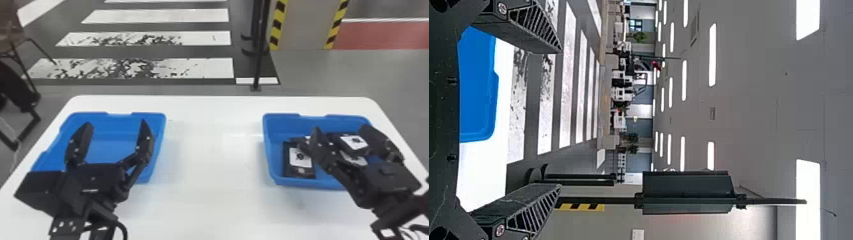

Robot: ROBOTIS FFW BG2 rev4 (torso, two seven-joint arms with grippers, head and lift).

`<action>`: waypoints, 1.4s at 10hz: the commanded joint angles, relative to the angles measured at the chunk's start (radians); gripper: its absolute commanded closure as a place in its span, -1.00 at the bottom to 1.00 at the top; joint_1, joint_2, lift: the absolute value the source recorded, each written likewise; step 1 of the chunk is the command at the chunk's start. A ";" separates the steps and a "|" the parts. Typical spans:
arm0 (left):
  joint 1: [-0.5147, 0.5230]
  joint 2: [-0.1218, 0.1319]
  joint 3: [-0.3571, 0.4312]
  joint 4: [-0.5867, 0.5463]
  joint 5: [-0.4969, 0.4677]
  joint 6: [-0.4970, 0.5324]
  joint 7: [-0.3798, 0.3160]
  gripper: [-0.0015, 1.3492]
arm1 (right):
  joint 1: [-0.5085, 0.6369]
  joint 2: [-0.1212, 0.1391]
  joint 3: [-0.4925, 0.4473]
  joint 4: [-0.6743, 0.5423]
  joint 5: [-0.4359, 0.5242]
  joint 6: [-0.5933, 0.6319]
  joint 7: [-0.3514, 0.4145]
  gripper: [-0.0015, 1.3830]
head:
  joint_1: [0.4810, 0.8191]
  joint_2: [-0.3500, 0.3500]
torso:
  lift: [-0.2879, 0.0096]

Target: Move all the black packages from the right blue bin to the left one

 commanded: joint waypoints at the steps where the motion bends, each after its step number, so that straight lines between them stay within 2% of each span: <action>1: 0.000 0.000 0.001 -0.002 0.000 0.000 -0.001 -0.84 | 0.002 0.000 0.000 0.000 -0.012 -0.002 0.002 -0.83 | 0.27 0.11 | -0.26; 7: -0.005 0.002 -0.001 0.000 0.002 0.005 -0.009 -0.84 | -0.002 0.000 -0.010 -0.002 -0.016 0.000 0.014 -0.83 | 0.27 0.09 | -0.26; 8: -0.005 0.002 -0.001 0.000 0.004 0.007 -0.010 -0.84 | -0.010 -0.002 -0.010 -0.012 -0.016 0.032 0.018 -0.82 | 0.27 0.10 | -0.26; 11: -0.007 0.002 -0.001 0.000 0.002 0.010 -0.013 -0.84 | -0.101 -0.017 -0.014 -0.101 -0.042 0.457 0.017 -0.84 | 0.27 0.15 | -0.26; 12: -0.007 0.002 -0.001 0.000 0.002 0.015 -0.015 -0.84 | -0.137 -0.016 -0.018 -0.071 -0.052 0.547 0.014 -0.89 | 0.27 0.17 | -0.26; 14: -0.005 0.002 0.005 0.000 0.002 0.012 -0.018 -0.84 | -0.196 -0.017 -0.024 -0.039 -0.056 0.707 -0.012 -0.87 | 0.27 0.14 | -0.26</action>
